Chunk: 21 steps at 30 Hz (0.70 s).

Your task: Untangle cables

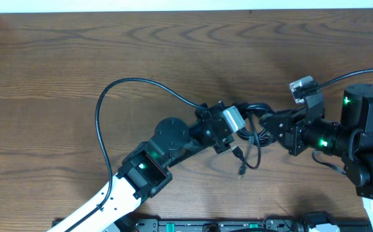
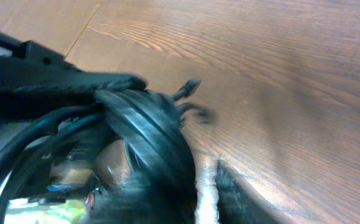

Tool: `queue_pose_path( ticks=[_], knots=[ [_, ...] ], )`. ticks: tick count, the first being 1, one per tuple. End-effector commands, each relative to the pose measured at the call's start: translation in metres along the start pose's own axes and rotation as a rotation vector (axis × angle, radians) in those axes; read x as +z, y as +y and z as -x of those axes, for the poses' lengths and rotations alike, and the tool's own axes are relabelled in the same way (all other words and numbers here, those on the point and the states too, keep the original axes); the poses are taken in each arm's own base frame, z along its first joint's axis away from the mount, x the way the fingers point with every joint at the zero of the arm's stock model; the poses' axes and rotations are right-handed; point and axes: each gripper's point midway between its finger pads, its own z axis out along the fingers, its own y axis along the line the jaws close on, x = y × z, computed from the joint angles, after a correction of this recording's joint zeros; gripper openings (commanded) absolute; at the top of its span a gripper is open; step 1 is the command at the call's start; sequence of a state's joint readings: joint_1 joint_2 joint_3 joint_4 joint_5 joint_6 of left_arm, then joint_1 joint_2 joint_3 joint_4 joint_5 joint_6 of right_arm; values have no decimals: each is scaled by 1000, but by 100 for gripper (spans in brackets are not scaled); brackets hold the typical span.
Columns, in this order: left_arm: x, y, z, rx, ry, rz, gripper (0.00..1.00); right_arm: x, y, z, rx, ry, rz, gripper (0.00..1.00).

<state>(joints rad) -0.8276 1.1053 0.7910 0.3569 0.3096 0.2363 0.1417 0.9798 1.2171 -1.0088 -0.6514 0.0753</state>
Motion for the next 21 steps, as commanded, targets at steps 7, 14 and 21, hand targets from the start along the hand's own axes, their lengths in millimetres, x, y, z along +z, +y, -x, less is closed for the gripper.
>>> queue_pose_path(
  ticks=[7,14,21],
  knots=[
    [-5,11,21,-84,-63,69,7,0,-4,1,-88,8,-14,1],
    [-7,16,24,-128,-74,99,27,0,-5,4,-94,0,-16,1],
    [-11,17,22,-154,-59,107,43,0,-5,4,-95,-2,-17,1]
  ],
)
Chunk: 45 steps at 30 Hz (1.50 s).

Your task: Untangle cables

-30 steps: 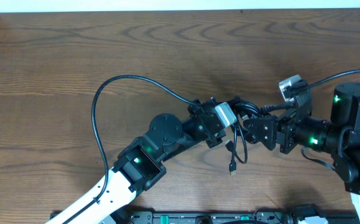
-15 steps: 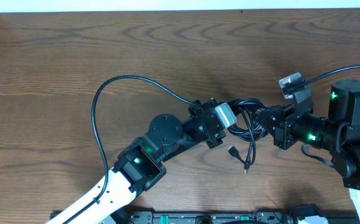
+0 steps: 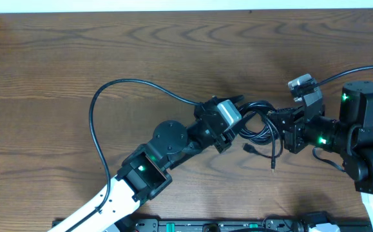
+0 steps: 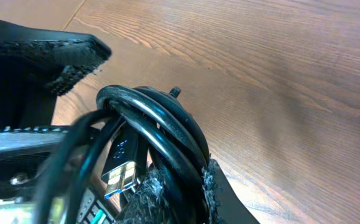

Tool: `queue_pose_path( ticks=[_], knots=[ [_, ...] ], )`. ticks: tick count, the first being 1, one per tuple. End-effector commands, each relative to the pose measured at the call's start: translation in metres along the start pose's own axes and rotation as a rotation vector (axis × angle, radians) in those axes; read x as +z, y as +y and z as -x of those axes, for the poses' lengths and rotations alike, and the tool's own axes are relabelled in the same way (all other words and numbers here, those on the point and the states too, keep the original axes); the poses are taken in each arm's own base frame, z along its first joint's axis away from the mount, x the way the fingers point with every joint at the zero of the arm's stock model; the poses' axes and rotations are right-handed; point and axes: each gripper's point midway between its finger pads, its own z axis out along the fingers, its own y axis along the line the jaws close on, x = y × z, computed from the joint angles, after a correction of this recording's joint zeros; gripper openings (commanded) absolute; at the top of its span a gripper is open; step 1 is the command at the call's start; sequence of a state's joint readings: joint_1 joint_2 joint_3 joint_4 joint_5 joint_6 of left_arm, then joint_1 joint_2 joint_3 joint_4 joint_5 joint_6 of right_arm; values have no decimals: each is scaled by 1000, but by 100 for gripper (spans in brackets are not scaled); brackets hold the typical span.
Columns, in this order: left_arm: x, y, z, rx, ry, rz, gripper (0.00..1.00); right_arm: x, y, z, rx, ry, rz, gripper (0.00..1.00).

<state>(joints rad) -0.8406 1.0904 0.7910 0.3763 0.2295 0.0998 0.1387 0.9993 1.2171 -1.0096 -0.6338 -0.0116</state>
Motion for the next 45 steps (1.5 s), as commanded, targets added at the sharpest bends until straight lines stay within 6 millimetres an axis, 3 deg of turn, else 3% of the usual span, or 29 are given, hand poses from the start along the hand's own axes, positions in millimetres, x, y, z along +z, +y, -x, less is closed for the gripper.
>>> queue_pose_path(
  ticks=[1,7,12,16,24,32,37,40,45],
  knots=[
    [-10,11,14,-62,-31,66,49,-4,2,5,-24,-19,2,1],
    [-39,43,17,-348,-46,277,51,-7,0,18,-26,-76,-12,1],
    [-58,43,28,-565,-95,286,55,-13,4,36,-71,-153,-6,1],
    [-67,38,21,-770,-79,277,55,-20,18,47,-108,-210,45,1],
    [-60,16,13,-996,-17,161,56,-34,56,62,-190,-286,232,1],
    [-51,-6,25,-1065,-5,9,56,-36,59,69,-195,-312,244,1],
    [-46,-6,23,-1100,-2,4,56,-38,62,70,-188,-315,265,1],
    [-42,-6,19,-1102,7,9,44,-38,65,69,-190,-312,280,1],
    [-41,-5,24,-1098,-11,-1,8,-38,65,69,-190,-312,282,1]
  ],
)
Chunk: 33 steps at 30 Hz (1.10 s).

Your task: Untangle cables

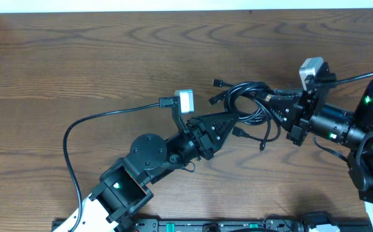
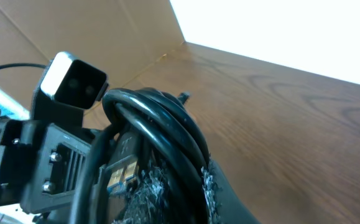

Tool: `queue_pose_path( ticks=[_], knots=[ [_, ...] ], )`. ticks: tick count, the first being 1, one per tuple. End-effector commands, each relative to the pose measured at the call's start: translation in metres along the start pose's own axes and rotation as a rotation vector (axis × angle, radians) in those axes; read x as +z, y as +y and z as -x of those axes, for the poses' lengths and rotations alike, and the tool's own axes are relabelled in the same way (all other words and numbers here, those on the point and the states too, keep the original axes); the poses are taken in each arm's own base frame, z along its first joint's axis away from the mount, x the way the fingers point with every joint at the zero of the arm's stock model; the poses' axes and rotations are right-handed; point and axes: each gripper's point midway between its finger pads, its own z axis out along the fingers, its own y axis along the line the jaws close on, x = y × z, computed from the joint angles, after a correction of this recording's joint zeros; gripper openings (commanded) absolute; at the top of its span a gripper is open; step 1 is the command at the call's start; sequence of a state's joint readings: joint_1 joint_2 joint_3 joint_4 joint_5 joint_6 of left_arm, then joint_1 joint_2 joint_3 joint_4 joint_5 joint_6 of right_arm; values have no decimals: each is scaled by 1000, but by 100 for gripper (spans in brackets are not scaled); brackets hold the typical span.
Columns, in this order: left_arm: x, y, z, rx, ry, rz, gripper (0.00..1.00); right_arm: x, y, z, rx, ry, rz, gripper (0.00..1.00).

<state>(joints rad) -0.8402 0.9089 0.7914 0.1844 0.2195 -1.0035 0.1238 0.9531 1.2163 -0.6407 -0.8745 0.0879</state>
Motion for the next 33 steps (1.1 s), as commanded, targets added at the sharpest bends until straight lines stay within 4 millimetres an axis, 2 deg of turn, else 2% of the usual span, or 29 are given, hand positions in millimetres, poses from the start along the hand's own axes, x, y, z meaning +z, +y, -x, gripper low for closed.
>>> queue_pose_path(
  ticks=[1,7,12,15,22,24,26,27,28,33],
  knots=[
    [0,-8,3,8,-8,-27,8,-5,13,6,1,-16,46,1],
    [0,-10,5,10,-13,-36,8,-6,21,5,14,-11,90,1],
    [0,-10,5,10,-13,-37,22,-7,30,7,0,-15,146,1],
    [0,-11,6,11,-16,-42,25,-7,32,7,27,-13,156,1],
    [0,-11,6,11,-17,-42,25,-7,32,8,132,-7,156,1],
    [0,-12,6,11,-17,-43,24,-7,32,8,138,-6,157,1],
    [-1,-12,6,12,-19,-45,19,-7,33,7,143,-4,165,1],
    [-1,-13,7,12,-23,-46,10,-8,36,7,143,-1,180,1],
    [-1,-13,7,13,-25,-49,8,-8,38,7,143,2,191,1],
    [-1,-22,12,43,-45,-84,7,-8,40,4,153,12,202,1]
  ],
)
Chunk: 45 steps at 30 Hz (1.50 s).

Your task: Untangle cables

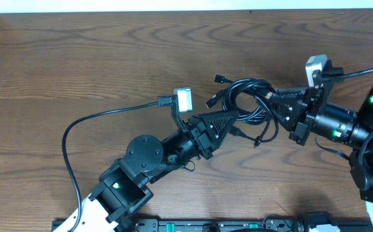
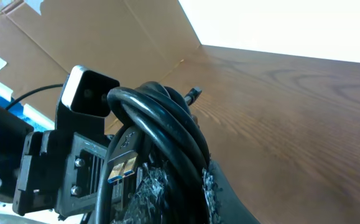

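A knot of black cables (image 1: 247, 96) hangs between the two arms above the wooden table (image 1: 76, 51). My right gripper (image 1: 271, 98) comes from the right and is shut on the bundle's thick loops. In the right wrist view the loops (image 2: 161, 118) pass between its worn pads (image 2: 207, 180), beside a blue-tongued USB plug (image 2: 125, 167). My left gripper (image 1: 235, 115) points in from the lower left. Its fingers meet in a point against a lower strand and look shut on it. Loose plug ends (image 1: 220, 79) stick out of the knot.
The left arm's own camera cable (image 1: 70, 135) arcs over the table at the left. A cardboard wall (image 2: 105, 37) stands at the table's far left edge. The left wrist camera (image 1: 184, 100) stands close to the bundle. The arm bases sit along the front edge.
The bundle and my right gripper have shifted slightly right and tilted up a little more. My left gripper stays at the knot's lower strand; both grips are unchanged.
At first both grippers were pressed together at the knot low over the table's middle, loose ends dangling. Then the left fingers were open beside the bundle. Later the arms stood further apart, the bundle lifted up and right, the left gripper pointed at it. That holds now.
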Tool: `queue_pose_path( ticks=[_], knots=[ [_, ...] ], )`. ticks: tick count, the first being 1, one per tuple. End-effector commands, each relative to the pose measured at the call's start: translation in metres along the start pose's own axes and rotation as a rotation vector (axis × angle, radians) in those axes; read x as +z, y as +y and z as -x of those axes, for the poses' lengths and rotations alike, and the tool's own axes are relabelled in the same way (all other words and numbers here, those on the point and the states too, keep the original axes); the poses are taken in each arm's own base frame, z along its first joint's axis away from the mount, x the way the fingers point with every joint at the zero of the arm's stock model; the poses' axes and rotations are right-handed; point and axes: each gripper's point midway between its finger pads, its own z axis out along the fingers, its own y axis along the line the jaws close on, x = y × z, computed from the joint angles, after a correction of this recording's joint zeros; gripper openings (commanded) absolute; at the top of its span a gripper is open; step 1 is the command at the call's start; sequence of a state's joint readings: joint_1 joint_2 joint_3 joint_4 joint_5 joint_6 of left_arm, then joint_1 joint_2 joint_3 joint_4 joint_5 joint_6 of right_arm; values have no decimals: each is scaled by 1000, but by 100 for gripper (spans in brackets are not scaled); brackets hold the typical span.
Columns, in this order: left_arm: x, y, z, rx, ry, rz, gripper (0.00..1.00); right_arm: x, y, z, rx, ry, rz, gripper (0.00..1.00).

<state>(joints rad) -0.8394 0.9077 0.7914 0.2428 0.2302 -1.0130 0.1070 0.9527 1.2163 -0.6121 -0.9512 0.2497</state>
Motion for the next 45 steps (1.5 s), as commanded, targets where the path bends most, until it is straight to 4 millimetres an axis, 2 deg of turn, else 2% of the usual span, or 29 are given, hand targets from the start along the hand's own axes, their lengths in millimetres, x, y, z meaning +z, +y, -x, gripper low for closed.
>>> queue_pose_path(
  ticks=[1,7,12,16,21,25,31,35,36,37,38,40,41,43,45],
  knots=[
    [0,-9,7,56,-27,-32,7,-4,31,-5,13,35,141,1],
    [0,-11,8,207,-33,-37,7,-4,33,-6,-9,38,152,1],
    [-1,-14,4,481,-20,-49,7,-3,29,-5,-35,29,125,13],
    [-1,-13,3,618,-18,-49,8,-2,25,-4,-42,23,102,29],
    [-1,-12,3,690,-19,-43,8,-2,22,-4,-84,19,85,61],
    [-1,-7,5,734,-22,-14,7,-2,3,-7,-93,23,-17,83],
    [-6,6,15,822,-56,81,7,-7,-33,-22,-138,77,-222,92],
    [-11,20,23,883,-71,177,7,-17,-59,-27,-138,100,-383,89],
    [-13,26,25,886,-72,215,8,-20,-65,-28,-136,103,-426,88],
    [-16,33,28,892,-75,258,7,-24,-71,-28,-136,103,-469,81],
    [-19,39,30,894,-75,292,7,-27,-74,-28,-136,104,-495,72],
    [-23,49,32,893,-71,348,7,-33,-77,-29,-138,102,-536,45],
    [-24,53,32,892,-66,367,7,-34,-77,-29,-140,99,-540,26],
    [-25,57,31,892,-56,382,7,-36,-74,-28,-144,94,-539,2],
    [-25,59,29,891,-48,388,7,-37,-72,-28,-147,90,-538,1]
  ],
)
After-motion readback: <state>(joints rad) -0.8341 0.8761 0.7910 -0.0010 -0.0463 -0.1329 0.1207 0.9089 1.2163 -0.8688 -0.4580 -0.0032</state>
